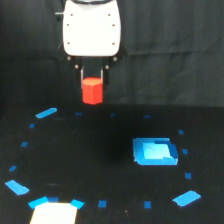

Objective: Pick up the red object from the table

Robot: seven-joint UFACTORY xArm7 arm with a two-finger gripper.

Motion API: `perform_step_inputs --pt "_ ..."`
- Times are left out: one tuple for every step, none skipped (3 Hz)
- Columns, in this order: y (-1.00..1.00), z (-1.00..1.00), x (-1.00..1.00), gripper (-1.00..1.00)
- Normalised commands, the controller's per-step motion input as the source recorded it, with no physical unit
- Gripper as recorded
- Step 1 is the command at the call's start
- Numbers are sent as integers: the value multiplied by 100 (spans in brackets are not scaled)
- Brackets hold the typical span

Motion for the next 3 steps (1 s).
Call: perform_step_inputs --pt "-32 58 -52 -100" --pt "-12 26 -3 -100" --pt "-7 41 -1 -100"
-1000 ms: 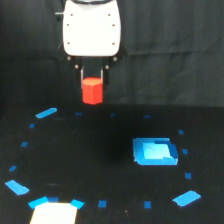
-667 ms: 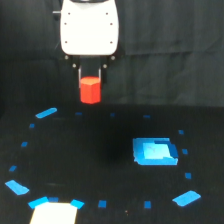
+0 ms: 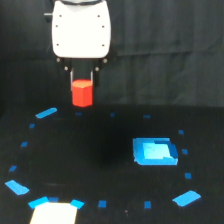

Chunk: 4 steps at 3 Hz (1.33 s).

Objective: Pick up the red object from the table

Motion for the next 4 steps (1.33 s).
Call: perform_step_inputs --pt "34 52 5 -100" --pt "42 16 36 -100" --pt "-16 71 8 -100" --pt "-36 42 17 -100"
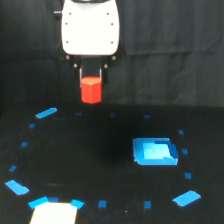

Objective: Pick up the red object from the table

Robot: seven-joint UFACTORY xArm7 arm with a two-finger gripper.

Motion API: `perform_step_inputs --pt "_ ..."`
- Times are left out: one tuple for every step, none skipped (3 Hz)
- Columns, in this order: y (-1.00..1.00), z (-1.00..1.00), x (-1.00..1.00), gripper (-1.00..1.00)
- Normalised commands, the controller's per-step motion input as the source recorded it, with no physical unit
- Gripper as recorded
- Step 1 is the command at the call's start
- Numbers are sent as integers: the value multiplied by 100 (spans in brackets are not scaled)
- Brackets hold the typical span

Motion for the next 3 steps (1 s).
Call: perform_step_inputs --pt "-4 21 3 -100" --pt "-24 47 -45 -100" --pt "8 -28 16 -100"
